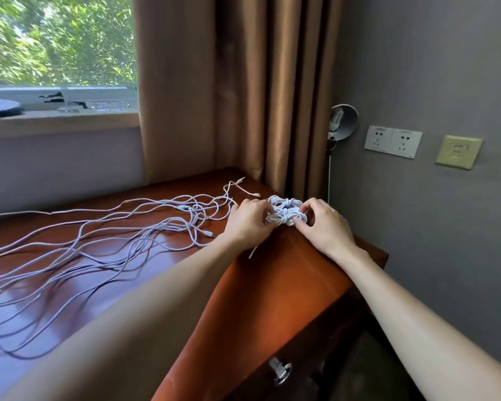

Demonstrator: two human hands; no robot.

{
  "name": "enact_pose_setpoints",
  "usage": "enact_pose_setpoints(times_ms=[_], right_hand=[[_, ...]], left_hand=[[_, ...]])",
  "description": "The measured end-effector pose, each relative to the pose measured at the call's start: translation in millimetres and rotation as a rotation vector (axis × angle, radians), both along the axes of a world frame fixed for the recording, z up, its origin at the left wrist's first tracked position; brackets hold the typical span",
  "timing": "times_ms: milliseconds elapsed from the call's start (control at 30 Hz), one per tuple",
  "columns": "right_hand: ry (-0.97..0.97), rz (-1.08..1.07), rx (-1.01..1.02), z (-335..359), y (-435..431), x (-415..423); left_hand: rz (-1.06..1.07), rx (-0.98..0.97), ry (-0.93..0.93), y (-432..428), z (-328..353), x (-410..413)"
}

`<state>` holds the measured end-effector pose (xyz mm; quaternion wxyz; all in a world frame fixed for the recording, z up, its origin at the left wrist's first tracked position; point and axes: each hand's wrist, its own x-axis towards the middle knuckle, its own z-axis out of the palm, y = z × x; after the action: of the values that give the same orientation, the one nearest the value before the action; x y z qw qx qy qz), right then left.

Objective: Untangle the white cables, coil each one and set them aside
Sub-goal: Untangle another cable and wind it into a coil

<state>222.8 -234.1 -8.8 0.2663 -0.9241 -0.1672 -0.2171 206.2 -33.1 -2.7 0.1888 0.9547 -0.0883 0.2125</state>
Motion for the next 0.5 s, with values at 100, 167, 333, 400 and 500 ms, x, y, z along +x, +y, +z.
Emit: enact_pose_setpoints(times_ms=[100,167,333,400,500], right_hand=[[0.003,-0.007,0.018,-4.6,2.1,1.5],[0.007,-0.008,0.016,-6.0,2.2,1.7],[-0.07,0.026,0.014,-7.9,3.3,0.5],[-0.136,0.041,0.037,-9.5,3.8,0.4],[-0.201,0.061,0.039,-7.5,10.9,-0.8]], left_hand=[[0.007,-0.022,-0.01,1.9,-4.0,0.6],[0.002,-0.033,-0.035,4.7,-4.1,-1.4],[-0.015,-0.02,-0.059,18.7,-1.2,-11.6],[-0.003,0.01,-0.044,26.8,-1.3,-18.9],[0.006,0.045,-0.056,41.4,-1.1,-30.7]])
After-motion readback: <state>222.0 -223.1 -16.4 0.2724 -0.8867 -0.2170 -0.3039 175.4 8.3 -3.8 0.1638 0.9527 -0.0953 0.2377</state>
